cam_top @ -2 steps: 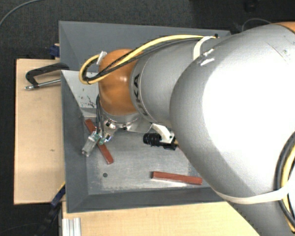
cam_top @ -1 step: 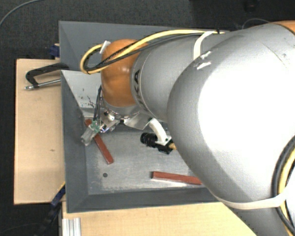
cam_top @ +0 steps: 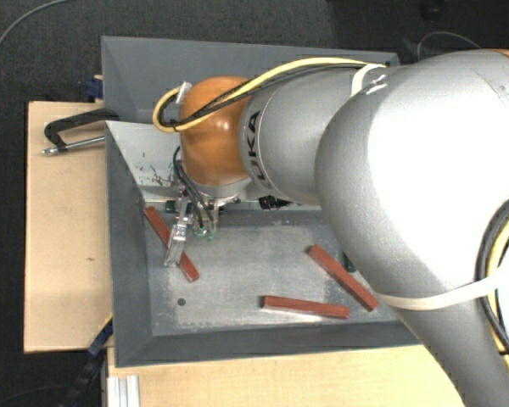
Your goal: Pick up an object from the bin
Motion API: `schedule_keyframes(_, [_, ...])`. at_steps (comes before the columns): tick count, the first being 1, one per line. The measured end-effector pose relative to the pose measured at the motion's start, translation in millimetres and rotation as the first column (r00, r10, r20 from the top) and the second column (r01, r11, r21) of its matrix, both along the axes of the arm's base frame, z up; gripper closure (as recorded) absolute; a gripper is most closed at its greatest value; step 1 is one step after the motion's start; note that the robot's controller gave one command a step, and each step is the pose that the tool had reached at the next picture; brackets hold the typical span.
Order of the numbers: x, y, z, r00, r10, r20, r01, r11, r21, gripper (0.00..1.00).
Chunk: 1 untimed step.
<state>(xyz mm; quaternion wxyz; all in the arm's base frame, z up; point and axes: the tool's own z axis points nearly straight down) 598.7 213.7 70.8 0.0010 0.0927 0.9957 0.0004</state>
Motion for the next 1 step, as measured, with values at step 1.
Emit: schedule_keyframes(1, [0.9, 1.1, 1.4, 1.0, 0.0, 0.001, 0.0, 1.0, 0.002, 0.0])
